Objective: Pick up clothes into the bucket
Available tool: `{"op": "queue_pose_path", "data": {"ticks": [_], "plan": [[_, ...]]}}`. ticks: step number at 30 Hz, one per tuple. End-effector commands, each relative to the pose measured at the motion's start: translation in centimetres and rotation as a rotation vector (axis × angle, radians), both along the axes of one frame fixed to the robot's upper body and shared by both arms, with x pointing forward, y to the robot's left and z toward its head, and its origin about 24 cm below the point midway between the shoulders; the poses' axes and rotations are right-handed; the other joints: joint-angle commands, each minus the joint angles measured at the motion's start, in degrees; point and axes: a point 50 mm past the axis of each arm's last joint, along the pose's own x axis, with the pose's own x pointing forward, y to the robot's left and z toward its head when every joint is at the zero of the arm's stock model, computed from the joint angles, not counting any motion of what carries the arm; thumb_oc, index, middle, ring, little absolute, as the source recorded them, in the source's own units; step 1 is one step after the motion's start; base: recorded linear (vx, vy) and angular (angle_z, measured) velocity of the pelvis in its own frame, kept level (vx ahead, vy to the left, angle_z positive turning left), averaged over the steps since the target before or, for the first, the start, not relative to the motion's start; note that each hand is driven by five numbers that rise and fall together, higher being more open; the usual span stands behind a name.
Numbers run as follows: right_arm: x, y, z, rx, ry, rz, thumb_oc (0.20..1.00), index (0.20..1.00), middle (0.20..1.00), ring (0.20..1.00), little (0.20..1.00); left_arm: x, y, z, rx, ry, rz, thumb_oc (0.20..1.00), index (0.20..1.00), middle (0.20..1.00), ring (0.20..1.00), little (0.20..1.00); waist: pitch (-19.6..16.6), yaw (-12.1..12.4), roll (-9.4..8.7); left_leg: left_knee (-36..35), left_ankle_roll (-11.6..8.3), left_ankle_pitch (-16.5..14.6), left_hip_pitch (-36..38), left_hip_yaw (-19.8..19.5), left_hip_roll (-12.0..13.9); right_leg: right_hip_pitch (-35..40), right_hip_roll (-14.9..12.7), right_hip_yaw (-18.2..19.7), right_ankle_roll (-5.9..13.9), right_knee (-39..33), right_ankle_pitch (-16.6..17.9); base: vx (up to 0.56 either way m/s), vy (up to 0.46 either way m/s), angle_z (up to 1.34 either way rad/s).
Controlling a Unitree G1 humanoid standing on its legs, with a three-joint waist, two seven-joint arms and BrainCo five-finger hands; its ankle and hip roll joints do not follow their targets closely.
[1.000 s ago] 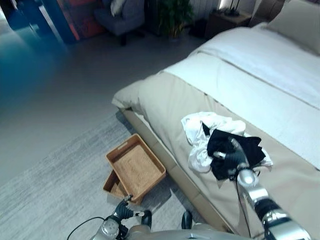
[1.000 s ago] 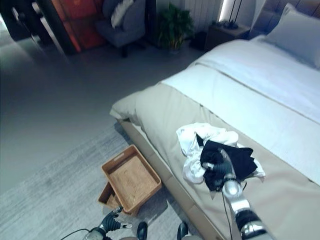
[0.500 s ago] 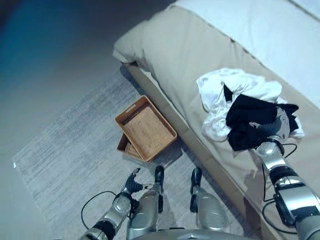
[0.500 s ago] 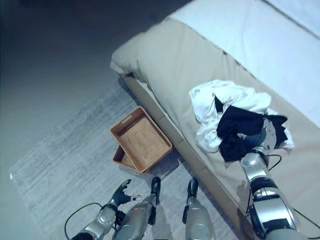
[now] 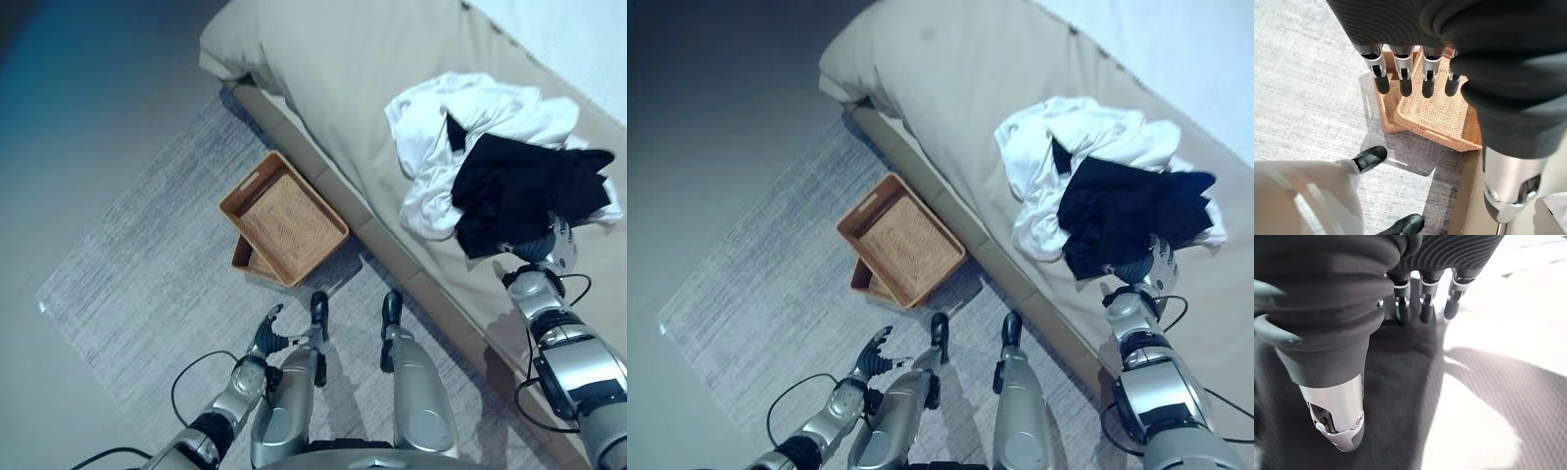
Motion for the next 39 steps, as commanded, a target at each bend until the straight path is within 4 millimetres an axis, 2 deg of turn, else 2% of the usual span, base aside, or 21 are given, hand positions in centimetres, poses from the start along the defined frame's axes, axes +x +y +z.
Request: {"op": "queue_pose_path", "data": {"ticks": [1, 4, 5, 6, 7, 9, 10, 11, 12, 14, 15, 18, 19, 20, 21, 22, 23, 31, 34, 36, 39], "plan": [[0.9, -1.2, 3.2, -0.077, -0.04, -0.008, 1.0, 1.0, 1.0, 1.0, 1.0, 0.0, -1.2, 0.6, -0.058, -0.043, 0.002, 1.0, 1.0, 1.0, 1.0, 1.0, 0.4, -0.5, -2.26, 8.9, 0.36, -6.1, -1.4, -0.3, -1.4, 1.8, -2.9, 1.8, 2.74, 1.7, -0.6, -0.05, -0.025, 0.04], [1.5, -1.1, 4.4, -0.085, -0.065, 0.0, 1.0, 1.0, 1.0, 1.0, 1.0, 0.3, -1.4, 0.9, -0.074, -0.055, -0.003, 1.0, 1.0, 1.0, 1.0, 1.0, 0.6, -0.4, -1.88, 9.0, 0.27, -5.9, -2.6, -0.4, -1.5, 0.4, -3.1, 1.9, 2.69, 2.4, -0.7, -0.03, -0.017, 0.05], [2.1, -0.8, 5.8, -0.091, -0.103, 0.011, 0.777, 0.777, 0.777, 0.777, 0.777, 0.6, -1.8, 1.2, -0.085, -0.065, -0.01, 1.0, 1.0, 1.0, 1.0, 1.0, 0.6, -0.3, -1.49, 8.9, 0.14, -5.4, -4.0, -0.5, -1.5, -1.4, -3.2, 2.0, 2.57, 2.9, -0.8, -0.03, -0.011, 0.03], [2.1, -0.8, 5.8, -0.091, -0.103, 0.011, 0.645, 0.645, 0.645, 0.645, 0.645, 0.6, -1.8, 1.2, -0.085, -0.066, -0.01, 1.0, 1.0, 1.0, 1.0, 1.0, 0.6, -0.3, -1.49, 8.9, 0.14, -5.4, -4.0, -0.5, -1.5, -1.5, -3.2, 2.0, 2.57, 2.9, -0.8, -0.03, -0.016, 0.03], [2.7, -0.5, 6.8, -0.083, -0.142, 0.014, 0.482, 0.482, 0.482, 0.482, 0.482, 0.7, -2.1, 1.3, -0.088, -0.068, -0.019, 1.0, 1.0, 1.0, 1.0, 1.0, 0.6, -0.3, -1.19, 8.7, 0.07, -5.0, -4.9, -0.5, -1.5, -2.8, -3.3, 1.9, 2.48, 3.4, -0.7, 0.0, 0.0, 0.0], [2.9, -0.3, 7.4, -0.049, -0.186, 0.011, 0.485, 0.485, 0.485, 0.485, 0.485, 0.8, -2.2, 1.4, -0.09, -0.07, -0.02, 1.0, 1.0, 1.0, 1.0, 1.0, 0.6, -0.2, -1.03, 8.5, 0.07, -4.9, -5.0, -0.6, -1.5, -3.2, -3.5, 1.8, 2.47, 3.5, -0.7, 0.0, 0.0, 0.0], [3.3, -0.2, 8.6, 0.007, -0.269, 0.006, 0.479, 0.479, 0.479, 0.479, 0.479, 0.9, -2.6, 1.5, -0.096, -0.072, -0.028, 1.0, 1.0, 1.0, 1.0, 1.0, 0.6, -0.1, -0.69, 7.9, 0.04, -4.5, -5.4, -0.7, -1.5, -3.9, -3.5, 1.7, 2.51, 3.4, -0.6, -0.02, -0.001, 0.04], [3.3, -0.2, 8.6, 0.007, -0.269, 0.006, 0.482, 0.482, 0.482, 0.482, 0.482, 0.9, -2.6, 1.5, -0.097, -0.072, -0.028, 1.0, 1.0, 1.0, 1.0, 1.0, 0.6, -0.1, -0.69, 7.9, 0.04, -4.5, -5.4, -0.7, -1.5, -3.9, -3.5, 1.7, 2.51, 3.4, -0.6, -0.02, -0.007, 0.03], [4.3, 1.1, 10.3, 0.048, -0.368, 0.042, 0.558, 0.558, 0.558, 0.558, 0.558, 1.1, -2.7, 1.6, -0.097, -0.08, -0.027, 1.0, 1.0, 1.0, 1.0, 1.0, 0.6, -0.1, -0.72, 7.3, 0.0, -4.2, -5.8, -0.7, -1.4, -4.6, -3.5, 1.8, 2.55, 3.2, -0.4, 0.0, 0.0, 0.0], [4.6, 1.5, 11.1, 0.088, -0.424, 0.047, 0.784, 0.784, 0.784, 0.784, 0.784, 1.1, -2.8, 1.7, -0.099, -0.081, -0.026, 1.0, 1.0, 1.0, 1.0, 1.0, 0.6, -0.1, -0.73, 7.1, -0.02, -4.1, -5.9, -0.7, -1.4, -5.0, -3.6, 1.9, 2.57, 3.4, -0.4, 0.0, 0.0, 0.0], [5.1, 2.5, 12.4, 0.168, -0.528, 0.064, 1.0, 1.0, 1.0, 1.0, 1.0, 1.2, -2.8, 1.7, -0.097, -0.082, -0.02, 1.0, 1.0, 1.0, 1.0, 1.0, 0.6, 0.0, -0.73, 6.7, -0.03, -4.2, -5.7, -0.8, -1.5, -5.2, -3.8, 1.9, 2.73, 3.4, -0.6, 0.0, 0.0, 0.0], [6.0, 4.1, 14.4, 0.242, -0.635, 0.118, 1.0, 1.0, 1.0, 1.0, 1.0, 1.5, -2.7, 1.8, -0.095, -0.09, -0.011, 1.0, 1.0, 1.0, 1.0, 1.0, 0.6, 0.0, -0.99, 5.9, -0.04, -3.8, -5.9, -1.0, -1.5, -5.5, -3.9, 1.8, 2.9, 3.0, -0.2, -0.01, 0.002, 0.01], [6.1, 4.3, 14.9, 0.254, -0.653, 0.128, 0.827, 0.827, 0.827, 0.827, 0.827, 1.7, -2.8, 2.0, -0.094, -0.097, -0.01, 1.0, 1.0, 1.0, 1.0, 1.0, 0.6, 0.1, -1.06, 5.7, -0.03, -3.5, -6.3, -1.0, -1.4, -5.8, -3.9, 1.8, 2.94, 2.6, 0.4, -0.03, 0.008, 0.01], [6.3, 4.8, 15.5, 0.287, -0.693, 0.145, 0.564, 0.564, 0.564, 0.564, 0.564, 1.8, -2.7, 2.0, -0.093, -0.099, -0.006, 1.0, 1.0, 1.0, 1.0, 1.0, 0.6, 0.0, -1.18, 5.5, -0.06, -3.4, -6.3, -1.0, -1.5, -5.8, -4.0, 1.7, 3.01, 2.4, 0.5, -0.03, 0.01, 0.01], [6.4, 5.0, 15.9, 0.301, -0.709, 0.15, 0.529, 0.529, 0.529, 0.529, 0.529, 1.9, -2.7, 2.1, -0.096, -0.102, -0.002, 1.0, 1.0, 1.0, 1.0, 1.0, 0.6, 0.1, -1.23, 5.4, -0.07, -3.3, -6.3, -1.0, -1.5, -5.7, -4.1, 1.6, 3.07, 2.2, 0.7, 0.0, 0.0, 0.0], [6.5, 5.3, 16.4, 0.313, -0.726, 0.163, 0.288, 0.288, 0.288, 0.288, 0.288, 2.0, -2.7, 2.2, -0.095, -0.106, 0.001, 1.0, 1.0, 1.0, 1.0, 1.0, 0.6, 0.1, -1.31, 5.3, -0.11, -3.2, -6.4, -1.1, -1.5, -5.7, -4.2, 1.5, 3.12, 2.0, 0.8, 0.0, 0.0, 0.0], [6.6, 5.6, 16.8, 0.319, -0.742, 0.174, 0.2, 0.2, 0.2, 0.2, 0.2, 2.1, -2.6, 2.3, -0.096, -0.112, 0.004, 1.0, 1.0, 1.0, 1.0, 1.0, 0.6, 0.0, -1.42, 5.2, -0.17, -3.0, -6.5, -1.2, -1.6, -5.7, -4.2, 1.4, 3.14, 1.7, 1.0, 0.0, 0.0, 0.0], [6.0, 7.0, 19.4, 0.373, -0.931, 0.265, 0.2, 0.2, 0.2, 0.2, 0.2, 2.5, -2.0, 2.6, -0.082, -0.131, 0.024, 1.0, 1.0, 1.0, 1.0, 1.0, 0.6, -0.5, -2.8, 5.1, -0.25, -2.7, -6.4, -1.8, -1.7, -4.4, -4.6, 1.1, 3.32, 0.1, 2.1, -0.01, -0.003, 0.03], [4.7, 7.6, 20.9, 0.316, -1.043, 0.34, 0.2, 0.2, 0.2, 0.2, 0.2, 2.1, -0.7, 1.9, -0.036, -0.11, 0.053, 1.0, 1.0, 1.0, 1.0, 1.0, 0.6, -0.8, -4.56, 5.6, -0.23, -3.5, -4.5, -1.7, -1.7, -1.5, -4.4, 1.3, 3.51, -1.3, 2.4, -0.01, 0.004, 0.13], [4.3, 7.6, 21.4, 0.297, -1.072, 0.351, 0.2, 0.2, 0.2, 0.2, 0.2, 2.0, -0.4, 1.7, -0.024, -0.103, 0.059, 1.0, 1.0, 1.0, 1.0, 1.0, 0.6, -0.9, -4.97, 5.7, -0.19, -3.7, -3.9, -1.6, -1.6, -0.7, -4.3, 1.3, 3.56, -1.5, 2.5, -0.02, 0.029, 0.05], [2.4, 7.0, 23.0, 0.249, -1.2, 0.374, 0.2, 0.2, 0.2, 0.2, 0.2, 1.4, 1.3, 0.9, 0.027, -0.067, 0.108, 1.0, 1.0, 1.0, 1.0, 1.0, -0.1, -1.2, -6.81, 6.6, 0.02, -4.8, -1.2, -0.9, -1.5, 2.9, -4.0, 1.9, 3.89, -3.1, 3.3, -0.01, 0.043, 0.0]]}}
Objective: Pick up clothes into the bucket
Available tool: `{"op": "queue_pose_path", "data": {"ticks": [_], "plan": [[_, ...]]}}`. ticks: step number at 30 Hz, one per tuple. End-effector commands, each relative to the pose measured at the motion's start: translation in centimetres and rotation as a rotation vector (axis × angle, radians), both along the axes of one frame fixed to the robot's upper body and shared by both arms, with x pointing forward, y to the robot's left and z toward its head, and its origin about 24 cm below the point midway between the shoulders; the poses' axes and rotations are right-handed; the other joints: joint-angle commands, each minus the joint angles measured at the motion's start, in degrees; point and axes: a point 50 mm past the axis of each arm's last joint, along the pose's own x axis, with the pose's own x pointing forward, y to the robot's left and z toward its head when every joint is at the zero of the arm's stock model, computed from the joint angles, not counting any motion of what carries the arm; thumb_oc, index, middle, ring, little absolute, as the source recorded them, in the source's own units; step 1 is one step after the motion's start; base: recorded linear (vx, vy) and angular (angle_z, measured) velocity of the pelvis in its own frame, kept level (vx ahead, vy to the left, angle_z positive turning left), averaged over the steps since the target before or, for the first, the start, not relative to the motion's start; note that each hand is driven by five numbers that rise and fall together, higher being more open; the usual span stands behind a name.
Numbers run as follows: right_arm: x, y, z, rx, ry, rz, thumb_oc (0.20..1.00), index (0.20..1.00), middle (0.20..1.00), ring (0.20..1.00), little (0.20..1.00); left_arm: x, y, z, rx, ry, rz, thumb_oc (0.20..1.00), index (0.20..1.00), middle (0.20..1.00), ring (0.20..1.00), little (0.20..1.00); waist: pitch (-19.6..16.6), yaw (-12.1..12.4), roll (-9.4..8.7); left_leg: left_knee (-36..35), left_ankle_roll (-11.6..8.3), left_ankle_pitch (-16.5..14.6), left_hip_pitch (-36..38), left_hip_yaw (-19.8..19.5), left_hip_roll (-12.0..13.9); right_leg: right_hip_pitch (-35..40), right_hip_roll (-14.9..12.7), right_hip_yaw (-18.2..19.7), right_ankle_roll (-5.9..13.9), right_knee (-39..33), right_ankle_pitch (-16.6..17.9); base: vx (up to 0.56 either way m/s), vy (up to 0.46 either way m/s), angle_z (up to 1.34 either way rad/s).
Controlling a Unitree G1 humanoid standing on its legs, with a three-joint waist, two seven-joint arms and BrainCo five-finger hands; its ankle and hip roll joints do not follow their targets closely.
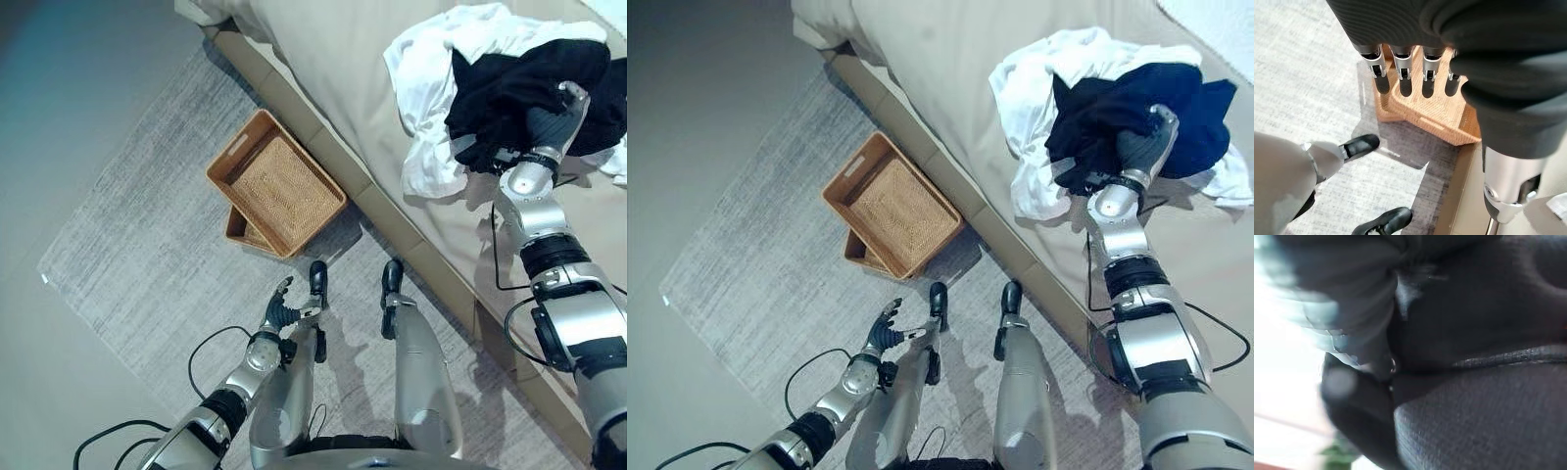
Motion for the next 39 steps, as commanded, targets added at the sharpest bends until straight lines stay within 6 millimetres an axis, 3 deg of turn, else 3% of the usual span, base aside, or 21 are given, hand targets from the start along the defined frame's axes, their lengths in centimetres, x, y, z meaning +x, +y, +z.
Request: {"op": "queue_pose_path", "data": {"ticks": [1, 9, 11, 20, 25, 27, 29, 30, 31, 33, 39], "plan": [[-2.1, -0.3, 5.5, -0.048, -0.291, -0.025, 0.2, 0.2, 0.2, 0.2, 0.2, -0.6, 2.2, -0.6, 0.074, 0.009, 0.042, 1.0, 1.0, 1.0, 1.0, 1.0, -1.2, 0.3, -6.43, 6.3, -0.05, -6.6, 1.5, 1.0, -1.4, 6.7, -3.3, 3.6, 5.73, -8.1, 4.9, 0.0, 0.0, 0.0], [-4.4, -1.1, 6.8, -0.164, -0.368, -0.043, 0.2, 0.2, 0.2, 0.2, 0.2, -3.3, 6.5, -2.4, 0.144, 0.123, 0.137, 1.0, 1.0, 1.0, 1.0, 1.0, -8.1, 0.8, -10.44, 5.1, 0.44, -8.5, 8.6, 3.8, -0.4, 15.1, -1.5, 4.2, 6.85, -14.1, 6.9, 0.04, 0.028, -0.2], [-4.4, -1.1, 6.7, -0.163, -0.366, -0.043, 0.2, 0.2, 0.2, 0.2, 0.2, -3.4, 6.5, -2.5, 0.145, 0.124, 0.136, 1.0, 1.0, 1.0, 1.0, 1.0, -8.0, 0.9, -10.5, 5.0, 0.44, -8.5, 8.8, 3.8, -0.4, 15.4, -1.5, 4.2, 6.85, -14.3, 7.0, 0.03, -0.001, -0.2], [-6.2, -3.4, 7.2, -0.222, -0.367, -0.128, 0.2, 0.2, 0.2, 0.2, 0.2, -5.4, 7.9, -3.6, 0.145, 0.197, 0.172, 1.0, 1.0, 1.0, 1.0, 1.0, -14.5, 1.4, -12.29, 2.2, 0.49, -8.8, 14.5, 4.0, -0.3, 21.9, -0.5, 2.6, 7.06, -18.0, 7.2, 0.04, 0.0, -0.01], [-6.8, -4.2, 8.7, -0.259, -0.386, -0.161, 0.2, 0.2, 0.2, 0.2, 0.2, -5.7, 7.9, -3.5, 0.119, 0.186, 0.171, 1.0, 1.0, 1.0, 1.0, 1.0, -16.6, 1.8, -13.05, 2.2, 0.44, -9.3, 16.2, 4.0, 0.0, 23.9, -0.3, 2.5, 7.08, -18.3, 6.8, 0.04, -0.002, 0.03], [-7.5, -4.1, 10.9, -0.31, -0.433, -0.175, 0.2, 0.2, 0.2, 0.2, 0.2, -4.3, 7.4, -1.8, 0.097, 0.084, 0.116, 1.0, 1.0, 1.0, 1.0, 1.0, -18.8, 2.0, -13.76, 1.9, 0.44, -9.8, 18.0, 4.0, 0.3, 25.8, -0.1, 2.2, 7.09, -18.4, 6.1, 0.07, -0.003, 0.06], [-7.4, -4.1, 10.9, -0.31, -0.434, -0.174, 0.2, 0.2, 0.2, 0.2, 0.2, -4.3, 7.4, -1.8, 0.096, 0.085, 0.117, 1.0, 1.0, 1.0, 1.0, 1.0, -18.6, 1.9, -13.7, 1.8, 0.43, -9.8, 18.2, 4.0, 0.3, 25.9, 0.0, 2.2, 7.09, -18.4, 6.1, 0.05, -0.008, 0.0], [-7.8, -3.8, 11.9, -0.337, -0.461, -0.178, 0.2, 0.2, 0.2, 0.2, 0.2, -3.0, 6.9, -0.1, 0.069, -0.007, 0.074, 1.0, 1.0, 1.0, 1.0, 1.0, -19.7, 2.0, -13.92, 1.4, 0.41, -9.9, 19.0, 4.0, 0.4, 26.8, 0.1, 1.9, 7.11, -18.6, 5.9, 0.04, -0.009, -0.01], [-7.7, -3.8, 12.0, -0.337, -0.461, -0.178, 0.2, 0.2, 0.2, 0.2, 0.2, -3.0, 6.9, -0.1, 0.068, -0.006, 0.075, 1.0, 1.0, 1.0, 1.0, 1.0, -19.7, 2.0, -13.9, 1.4, 0.4, -9.9, 19.0, 4.0, 0.4, 26.9, 0.1, 1.9, 7.11, -18.6, 5.8, 0.07, -0.007, 0.0], [-8.4, -2.9, 13.8, -0.402, -0.511, -0.185, 0.2, 0.2, 0.2, 0.2, 0.2, -0.9, 6.4, 3.1, 0.041, -0.162, 0.02, 1.0, 1.0, 1.0, 1.0, 1.0, -21.6, 1.8, -14.16, 0.7, 0.28, -10.0, 20.3, 4.2, 0.7, 28.1, 0.3, 1.8, 7.23, -19.5, 5.8, 0.06, 0.001, 0.01], [-9.3, -1.5, 17.4, -0.436, -0.608, -0.199, 0.2, 0.2, 0.2, 0.2, 0.2, 1.0, 5.0, 6.4, -0.039, -0.302, -0.033, 1.0, 1.0, 1.0, 1.0, 1.0, -24.8, 1.4, -14.53, -0.6, 0.04, -10.4, 23.0, 4.7, 1.3, 30.4, 0.7, 1.8, 7.3, -21.1, 5.7, 0.05, -0.006, -0.03]]}}
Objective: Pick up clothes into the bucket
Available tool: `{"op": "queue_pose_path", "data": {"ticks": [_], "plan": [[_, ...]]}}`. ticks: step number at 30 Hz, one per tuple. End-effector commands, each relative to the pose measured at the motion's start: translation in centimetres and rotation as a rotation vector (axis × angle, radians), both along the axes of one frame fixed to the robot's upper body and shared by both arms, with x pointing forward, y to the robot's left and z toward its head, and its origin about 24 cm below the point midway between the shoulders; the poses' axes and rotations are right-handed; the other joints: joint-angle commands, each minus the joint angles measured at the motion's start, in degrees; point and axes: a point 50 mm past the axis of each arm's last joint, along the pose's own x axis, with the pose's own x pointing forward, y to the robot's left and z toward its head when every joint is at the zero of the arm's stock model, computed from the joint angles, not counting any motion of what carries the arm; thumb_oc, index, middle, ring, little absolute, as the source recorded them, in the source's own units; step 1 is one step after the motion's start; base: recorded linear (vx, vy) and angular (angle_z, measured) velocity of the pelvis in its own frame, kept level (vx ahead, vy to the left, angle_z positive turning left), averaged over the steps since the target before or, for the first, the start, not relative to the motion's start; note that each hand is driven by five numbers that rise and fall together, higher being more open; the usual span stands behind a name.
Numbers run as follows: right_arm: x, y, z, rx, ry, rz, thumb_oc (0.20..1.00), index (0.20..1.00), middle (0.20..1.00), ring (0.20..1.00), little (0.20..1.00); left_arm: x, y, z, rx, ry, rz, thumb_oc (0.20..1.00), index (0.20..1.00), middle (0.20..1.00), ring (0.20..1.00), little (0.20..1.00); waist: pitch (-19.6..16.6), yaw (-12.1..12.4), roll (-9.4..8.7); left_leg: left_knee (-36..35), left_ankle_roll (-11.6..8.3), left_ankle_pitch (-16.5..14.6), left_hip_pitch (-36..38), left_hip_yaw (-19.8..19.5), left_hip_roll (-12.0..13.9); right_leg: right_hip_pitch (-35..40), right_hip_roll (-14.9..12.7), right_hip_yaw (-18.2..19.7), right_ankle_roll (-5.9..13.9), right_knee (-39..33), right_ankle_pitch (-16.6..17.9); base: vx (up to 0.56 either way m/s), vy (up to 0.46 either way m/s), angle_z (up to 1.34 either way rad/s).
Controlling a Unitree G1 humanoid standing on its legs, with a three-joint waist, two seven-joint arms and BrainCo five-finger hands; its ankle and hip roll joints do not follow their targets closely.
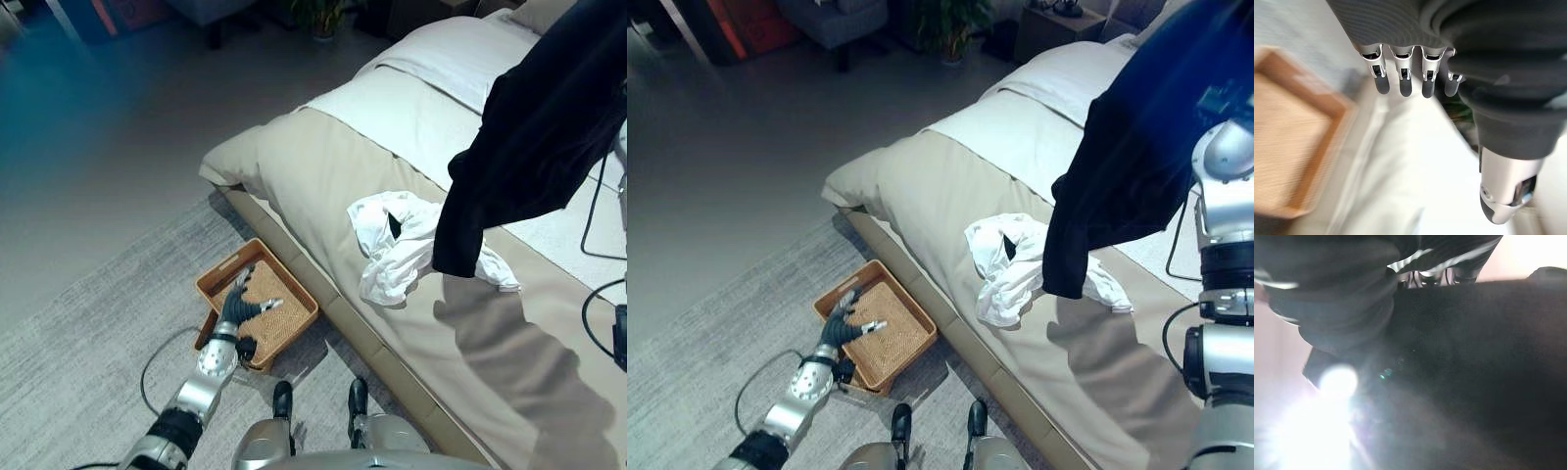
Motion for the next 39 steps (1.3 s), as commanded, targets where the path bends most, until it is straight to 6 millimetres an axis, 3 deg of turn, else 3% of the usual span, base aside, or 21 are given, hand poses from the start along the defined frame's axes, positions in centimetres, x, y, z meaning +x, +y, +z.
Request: {"op": "queue_pose_path", "data": {"ticks": [1, 9, 12, 15, 18, 21, 25, 27, 31, 33, 39], "plan": [[-2.5, 1.1, 5.1, -0.086, -0.178, -0.019, 0.2, 0.2, 0.2, 0.2, 0.2, -0.1, 0.0, 0.6, -0.034, -0.038, -0.047, 1.0, 1.0, 1.0, 1.0, 1.0, -7.8, 0.3, -4.65, 5.2, 0.5, -7.4, -0.2, 0.9, -0.7, -0.7, -3.4, 0.2, 4.33, 5.2, -3.2, 0.03, -0.005, -0.13], [-2.6, 1.1, 10.9, -0.076, -0.139, -0.024, 0.2, 0.2, 0.2, 0.2, 0.2, -0.7, -0.8, 1.1, -0.09, -0.034, -0.139, 1.0, 1.0, 1.0, 1.0, 1.0, -9.7, -0.2, -5.62, 4.3, -0.09, -6.7, 1.4, 2.2, 0.1, -0.1, -2.9, 1.2, 4.31, 4.3, -2.0, 0.01, -0.011, -0.09], [-1.9, 2.1, 11.6, -0.114, -0.077, 0.026, 0.2, 0.2, 0.2, 0.2, 0.2, -0.5, -1.1, 2.1, -0.119, -0.06, -0.172, 1.0, 1.0, 1.0, 1.0, 1.0, -10.0, -0.3, -5.51, 3.9, -0.25, -7.0, 1.9, 2.5, 0.4, 0.2, -2.6, 1.5, 4.31, 4.0, -2.2, 0.0, -0.019, -0.11], [-1.1, 3.7, 11.4, -0.172, -0.023, 0.111, 0.2, 0.2, 0.2, 0.2, 0.2, 0.2, -1.7, 4.6, -0.172, -0.141, -0.238, 1.0, 1.0, 1.0, 1.0, 1.0, -10.0, -0.8, -5.33, 3.7, -0.43, -6.2, 1.8, 2.7, 0.5, 0.2, -2.6, 1.2, 4.12, 4.0, -1.8, 0.0, -0.003, -0.08], [0.1, 6.0, 9.4, -0.257, 0.033, 0.207, 0.2, 0.2, 0.2, 0.2, 0.2, 0.6, -2.2, 7.9, -0.244, -0.247, -0.299, 1.0, 1.0, 1.0, 1.0, 1.0, -10.0, -1.2, -4.73, 3.5, -0.55, -6.0, 1.9, 2.7, 0.5, 0.3, -2.5, 1.0, 4.04, 3.9, -1.9, -0.01, 0.0, 0.0], [1.4, 8.2, 5.2, -0.354, 0.144, 0.355, 0.2, 0.2, 0.2, 0.2, 0.2, 0.9, -3.0, 11.8, -0.325, -0.359, -0.389, 1.0, 1.0, 1.0, 1.0, 1.0, -9.9, -1.5, -4.12, 3.4, -0.57, -5.8, 1.9, 2.6, 0.5, 0.5, -2.5, 0.8, 3.89, 3.8, -1.9, -0.01, -0.001, 0.0], [1.9, 9.6, 0.0, -0.413, 0.285, 0.523, 0.2, 0.2, 0.2, 0.2, 0.2, 1.1, -4.0, 15.6, -0.334, -0.455, -0.506, 1.0, 1.0, 1.0, 1.0, 1.0, -9.5, -1.3, -3.61, 3.4, -0.6, -6.2, 2.5, 2.1, 0.6, 1.3, -2.5, 0.1, 3.81, 3.9, -2.6, 0.01, -0.007, 0.02], [1.5, 10.4, -1.6, -0.448, 0.325, 0.601, 0.2, 0.2, 0.2, 0.2, 0.2, 1.5, -4.4, 17.3, -0.302, -0.509, -0.541, 1.0, 1.0, 1.0, 1.0, 1.0, -9.1, -1.2, -3.35, 3.4, -0.64, -6.2, 2.7, 1.9, 0.6, 1.6, -2.5, -0.4, 3.82, 4.0, -2.8, 0.02, -0.017, 0.1], [0.7, 11.5, -3.6, -0.487, 0.375, 0.71, 0.2, 0.2, 0.2, 0.2, 0.2, 2.2, -5.7, 19.0, -0.328, -0.535, -0.592, 1.0, 1.0, 1.0, 1.0, 1.0, -8.7, -0.9, -3.05, 3.4, -0.66, -6.0, 2.7, 1.4, 0.5, 2.0, -2.7, -1.1, 3.8, 4.2, -3.1, -0.01, -0.014, 0.07], [0.5, 11.5, -3.7, -0.484, 0.374, 0.727, 0.2, 0.2, 0.2, 0.2, 0.2, 2.4, -6.0, 19.1, -0.323, -0.534, -0.6, 1.0, 1.0, 1.0, 1.0, 1.0, -8.6, -0.9, -3.0, 3.5, -0.63, -6.0, 2.8, 1.2, 0.5, 2.2, -2.8, -1.3, 3.79, 4.2, -3.1, 0.0, -0.004, 0.02], [-0.2, 14.1, -4.6, -0.533, 0.401, 0.891, 0.2, 0.2, 0.2, 0.2, 0.2, 3.2, -8.6, 20.0, -0.302, -0.504, -0.71, 1.0, 1.0, 1.0, 1.0, 1.0, -8.2, -0.6, -2.51, 4.1, -0.54, -6.2, 2.9, 0.7, 0.2, 2.7, -3.0, -1.8, 3.8, 4.6, -3.4, 0.0, -0.001, 0.05]]}}
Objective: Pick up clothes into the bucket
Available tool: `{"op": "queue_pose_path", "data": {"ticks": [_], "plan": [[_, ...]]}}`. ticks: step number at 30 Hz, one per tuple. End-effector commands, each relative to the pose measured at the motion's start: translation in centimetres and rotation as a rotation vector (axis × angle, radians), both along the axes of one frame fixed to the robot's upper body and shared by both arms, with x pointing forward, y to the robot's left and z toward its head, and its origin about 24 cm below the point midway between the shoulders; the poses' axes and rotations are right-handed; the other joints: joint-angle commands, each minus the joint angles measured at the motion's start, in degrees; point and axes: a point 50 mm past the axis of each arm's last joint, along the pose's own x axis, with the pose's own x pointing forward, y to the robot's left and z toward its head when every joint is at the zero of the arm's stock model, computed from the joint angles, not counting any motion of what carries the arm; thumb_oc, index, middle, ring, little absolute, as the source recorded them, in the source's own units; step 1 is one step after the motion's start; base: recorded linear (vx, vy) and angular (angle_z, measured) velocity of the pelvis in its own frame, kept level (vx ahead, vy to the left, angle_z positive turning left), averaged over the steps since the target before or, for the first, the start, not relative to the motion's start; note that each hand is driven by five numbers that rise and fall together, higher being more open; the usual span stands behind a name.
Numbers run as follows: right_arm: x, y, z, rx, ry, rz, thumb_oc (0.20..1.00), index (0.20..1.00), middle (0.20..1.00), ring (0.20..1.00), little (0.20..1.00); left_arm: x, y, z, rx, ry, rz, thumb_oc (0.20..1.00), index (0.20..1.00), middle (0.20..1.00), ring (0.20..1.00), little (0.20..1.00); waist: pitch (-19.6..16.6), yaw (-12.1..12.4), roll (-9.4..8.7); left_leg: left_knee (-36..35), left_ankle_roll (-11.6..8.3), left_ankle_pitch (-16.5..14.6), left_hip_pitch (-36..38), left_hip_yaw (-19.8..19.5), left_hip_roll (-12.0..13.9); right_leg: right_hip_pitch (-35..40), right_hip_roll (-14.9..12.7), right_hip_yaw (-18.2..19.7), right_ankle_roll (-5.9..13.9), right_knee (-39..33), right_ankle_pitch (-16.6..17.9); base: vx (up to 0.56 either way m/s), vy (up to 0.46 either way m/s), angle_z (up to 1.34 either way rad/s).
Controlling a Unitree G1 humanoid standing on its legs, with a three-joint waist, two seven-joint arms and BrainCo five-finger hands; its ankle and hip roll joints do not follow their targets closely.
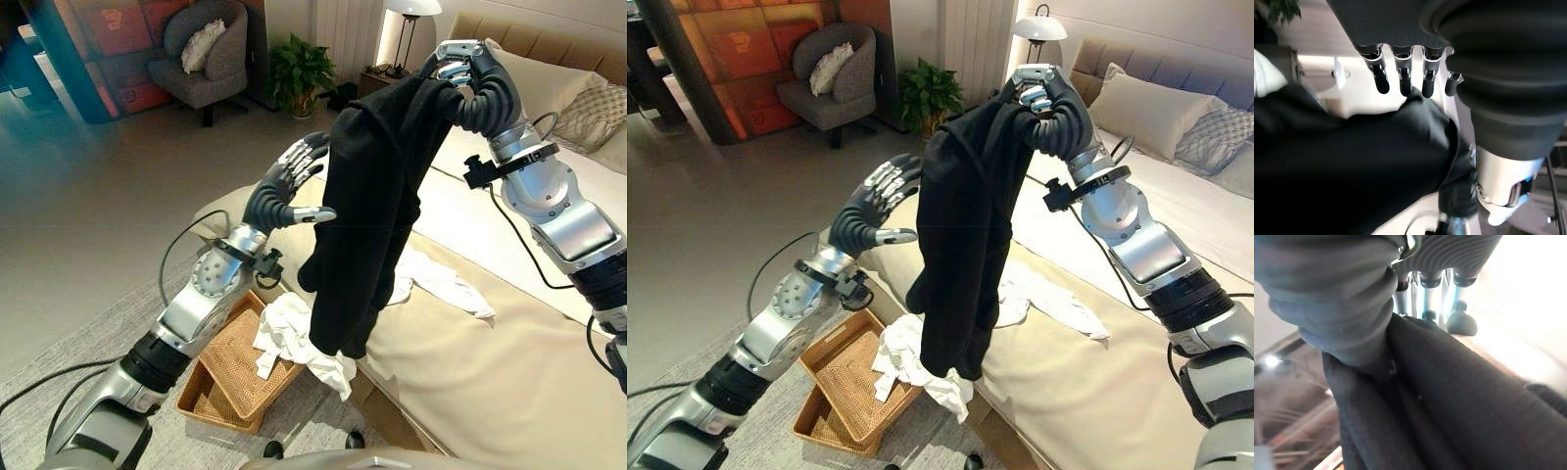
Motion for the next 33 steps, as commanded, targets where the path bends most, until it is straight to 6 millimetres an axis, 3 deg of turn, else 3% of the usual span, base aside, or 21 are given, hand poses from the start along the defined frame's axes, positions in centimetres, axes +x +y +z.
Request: {"op": "queue_pose_path", "data": {"ticks": [1, 13, 23, 33], "plan": [[-1.7, 1.3, 4.7, 0.077, -0.154, 0.115, 0.2, 0.2, 0.2, 0.2, 0.2, 1.4, -0.6, 2.0, -0.008, -0.043, -0.022, 1.0, 1.0, 1.0, 1.0, 1.0, -0.8, 0.6, -2.35, 4.1, -0.32, -5.1, 0.5, -0.2, -0.7, 0.8, -3.8, -2.1, 4.02, 4.6, -3.0, 0.0, 0.0, 0.0], [-2.3, 4.4, 5.3, 0.09, -0.164, 0.25, 0.2, 0.2, 0.2, 0.2, 0.2, 2.5, -3.6, 1.1, 0.078, 0.029, -0.108, 1.0, 1.0, 1.0, 1.0, 1.0, -0.4, 0.4, -1.61, 4.8, -0.01, -5.3, 0.3, -0.7, -1.2, 1.0, -4.1, -2.2, 4.13, 5.0, -3.1, 0.0, 0.002, 0.01], [-4.5, 6.8, 6.3, 0.125, -0.254, 0.393, 0.2, 0.2, 0.2, 0.2, 0.2, 4.9, -4.1, -0.9, 0.169, 0.003, 0.117, 1.0, 1.0, 1.0, 1.0, 1.0, -0.1, 0.1, -1.83, 5.3, 0.58, -5.0, -0.8, -0.6, -1.4, -0.3, -4.3, -1.5, 4.04, 5.2, -2.7, -0.01, 0.003, -0.01], [-6.0, 8.9, 7.0, 0.16, -0.287, 0.523, 0.2, 0.2, 0.2, 0.2, 0.2, 5.0, -6.9, -2.2, 0.199, 0.052, 0.075, 1.0, 1.0, 1.0, 1.0, 1.0, 0.1, -0.7, -1.76, 5.6, 1.11, -5.3, -1.0, 0.1, -1.6, -1.2, -4.3, -0.1, 4.07, 5.2, -2.3, 0.0, 0.007, -0.05]]}}
